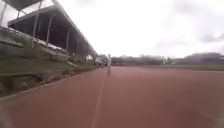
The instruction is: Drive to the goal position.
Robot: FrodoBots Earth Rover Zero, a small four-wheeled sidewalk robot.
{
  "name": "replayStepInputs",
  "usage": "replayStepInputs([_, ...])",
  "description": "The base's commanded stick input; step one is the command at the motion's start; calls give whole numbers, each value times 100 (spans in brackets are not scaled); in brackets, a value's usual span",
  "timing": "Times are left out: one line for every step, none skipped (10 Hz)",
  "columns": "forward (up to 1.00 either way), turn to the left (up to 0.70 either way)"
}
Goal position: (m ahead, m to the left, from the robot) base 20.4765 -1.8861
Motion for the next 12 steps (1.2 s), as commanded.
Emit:
replayStepInputs([70, 1])
replayStepInputs([70, 1])
replayStepInputs([70, 1])
replayStepInputs([70, 1])
replayStepInputs([70, 1])
replayStepInputs([70, 1])
replayStepInputs([70, 1])
replayStepInputs([70, 1])
replayStepInputs([70, 1])
replayStepInputs([70, 1])
replayStepInputs([70, 1])
replayStepInputs([70, 1])
